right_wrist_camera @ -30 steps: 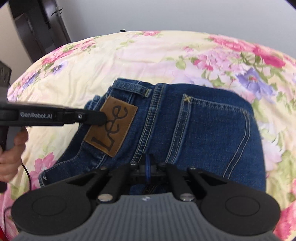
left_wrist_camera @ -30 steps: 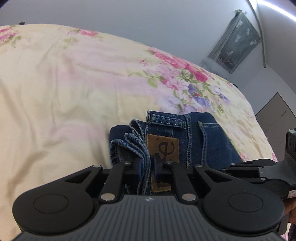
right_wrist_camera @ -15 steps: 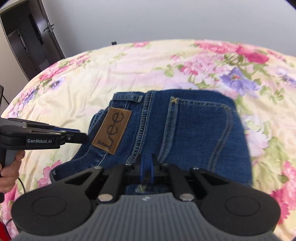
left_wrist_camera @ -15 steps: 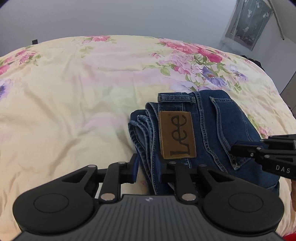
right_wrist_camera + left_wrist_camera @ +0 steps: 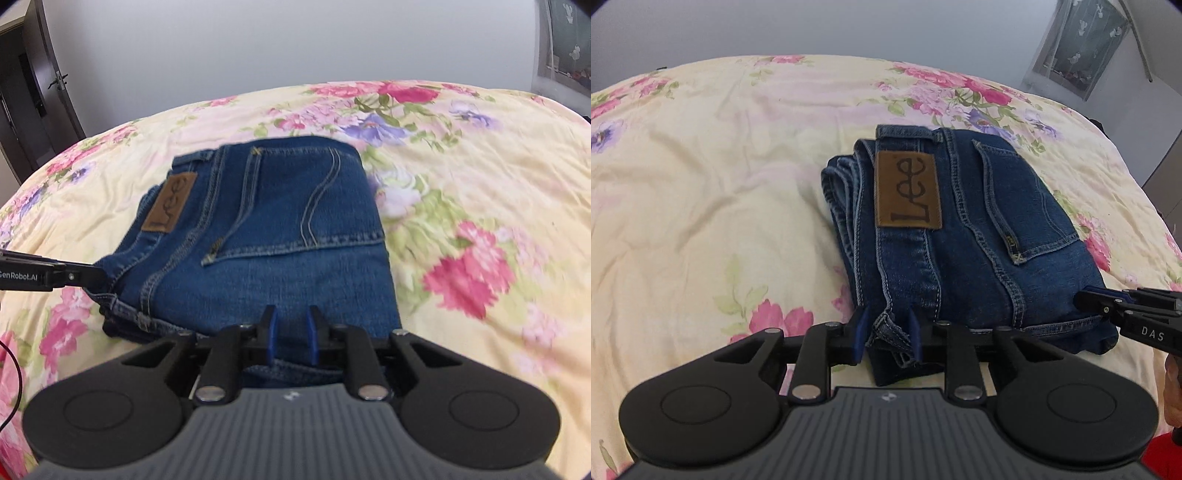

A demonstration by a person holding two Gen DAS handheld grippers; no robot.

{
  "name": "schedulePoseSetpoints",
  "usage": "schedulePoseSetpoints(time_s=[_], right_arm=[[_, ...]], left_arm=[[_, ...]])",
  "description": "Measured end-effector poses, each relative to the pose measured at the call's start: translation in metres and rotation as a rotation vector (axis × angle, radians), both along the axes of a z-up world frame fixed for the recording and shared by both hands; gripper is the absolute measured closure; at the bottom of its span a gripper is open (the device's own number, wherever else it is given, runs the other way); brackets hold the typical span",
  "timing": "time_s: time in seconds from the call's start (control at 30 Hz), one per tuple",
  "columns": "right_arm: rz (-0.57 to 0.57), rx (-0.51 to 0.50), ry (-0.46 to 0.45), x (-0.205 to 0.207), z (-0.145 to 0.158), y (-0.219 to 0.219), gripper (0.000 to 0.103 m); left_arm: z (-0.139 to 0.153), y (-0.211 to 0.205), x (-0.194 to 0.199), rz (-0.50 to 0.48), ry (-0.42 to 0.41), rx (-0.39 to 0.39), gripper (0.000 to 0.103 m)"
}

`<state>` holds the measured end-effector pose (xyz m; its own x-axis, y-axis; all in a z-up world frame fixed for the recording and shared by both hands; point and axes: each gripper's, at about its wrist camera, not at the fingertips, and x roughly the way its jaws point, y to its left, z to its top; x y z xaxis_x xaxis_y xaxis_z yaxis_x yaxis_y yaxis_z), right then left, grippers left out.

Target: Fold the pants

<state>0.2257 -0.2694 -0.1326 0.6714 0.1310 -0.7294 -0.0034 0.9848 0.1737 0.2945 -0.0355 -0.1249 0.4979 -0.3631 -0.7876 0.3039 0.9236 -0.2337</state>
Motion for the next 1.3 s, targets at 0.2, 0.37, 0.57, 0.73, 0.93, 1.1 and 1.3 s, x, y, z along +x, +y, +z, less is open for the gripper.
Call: schedulePoseSetpoints(time_s=[0.2,0.37,0.57,0.73,0.93,1.1,1.3], right_arm=[[-0.008,-0.013,0.017,-0.009,-0.031,0.002,0.091],[0.006,-0.025,0.028,-0.012,-0.017,0.003,0.091],[-0.034,0.055,-0.074,-0.017,0.023,-0.026,0.054],[-0.162,0.175,-0.067,0.011,0.019,-0.07,0.037],[-0.227,0.376,-0.014,0.046,-0.013,-0.104,0.029],[-0.197,0.511,-0.008,0.067,-0.041,-0.118,0.029],[-0.149,0.69,-0.019,0.09,-0.067,-0.133,0.037]], left_arm=[[-0.031,0.012,-0.004,0.041,0.07,-0.022,0.066],[-0.018,0.018,-0.008,0.05,0.068,-0.048,0.067],[0.015,0.032,-0.003,0.104,-0.021,-0.16,0.046],[0.001,0.038,0.026,0.198,0.025,-0.288,0.027],[-0.038,0.042,0.058,0.269,0.107,-0.426,0.027],[-0.058,0.043,0.07,0.234,0.102,-0.52,0.027],[-0.078,0.046,0.083,0.214,0.122,-0.654,0.029]])
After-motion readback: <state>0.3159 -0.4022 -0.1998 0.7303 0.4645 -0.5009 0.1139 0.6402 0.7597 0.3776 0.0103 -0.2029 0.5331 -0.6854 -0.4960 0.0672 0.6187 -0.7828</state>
